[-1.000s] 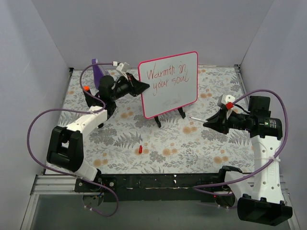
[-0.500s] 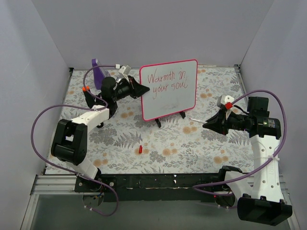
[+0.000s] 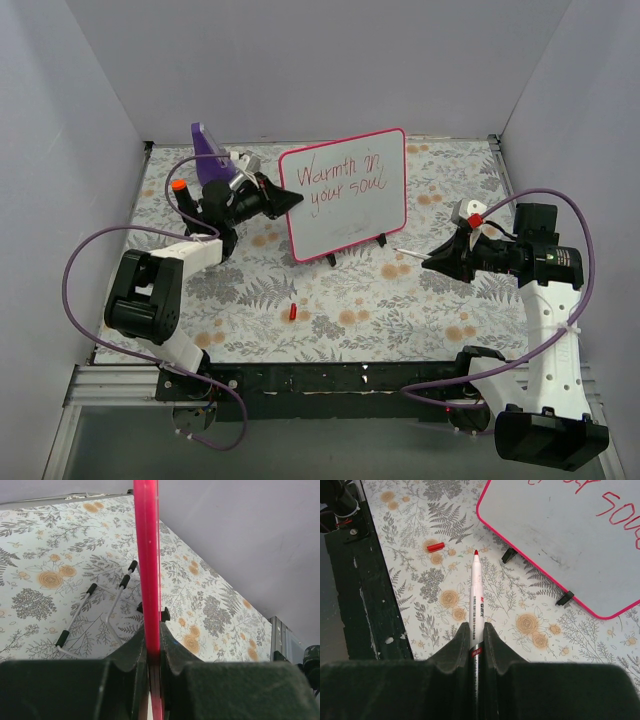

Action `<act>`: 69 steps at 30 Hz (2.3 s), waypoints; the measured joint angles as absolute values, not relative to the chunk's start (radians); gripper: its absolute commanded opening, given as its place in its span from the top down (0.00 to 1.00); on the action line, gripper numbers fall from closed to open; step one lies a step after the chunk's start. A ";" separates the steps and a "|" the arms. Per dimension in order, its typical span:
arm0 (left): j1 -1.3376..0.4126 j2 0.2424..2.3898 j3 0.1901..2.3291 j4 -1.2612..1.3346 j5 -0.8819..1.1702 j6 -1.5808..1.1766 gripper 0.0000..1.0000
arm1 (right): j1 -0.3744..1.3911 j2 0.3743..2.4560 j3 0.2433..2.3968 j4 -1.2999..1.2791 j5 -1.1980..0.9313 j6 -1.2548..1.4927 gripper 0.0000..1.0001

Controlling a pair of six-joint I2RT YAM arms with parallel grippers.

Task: Write a sentence on the whiteboard
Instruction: Place the whiteboard on the whiteboard stand.

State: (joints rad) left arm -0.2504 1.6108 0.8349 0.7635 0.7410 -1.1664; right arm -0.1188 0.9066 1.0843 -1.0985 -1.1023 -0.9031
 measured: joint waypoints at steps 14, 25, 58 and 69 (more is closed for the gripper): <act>-0.226 1.613 0.767 0.839 0.766 -1.082 0.87 | -0.120 0.905 1.079 -1.098 -1.102 -0.900 0.99; -0.210 1.646 0.788 0.843 0.823 -0.994 0.84 | -0.123 0.905 1.071 -1.097 -1.101 -0.895 0.99; -0.172 1.665 0.668 0.821 0.740 -0.886 0.52 | -0.123 0.896 1.069 -1.098 -1.100 -0.894 0.99; -0.172 1.652 0.657 0.809 0.700 -0.858 0.31 | -0.123 0.896 1.069 -1.098 -1.101 -0.895 0.99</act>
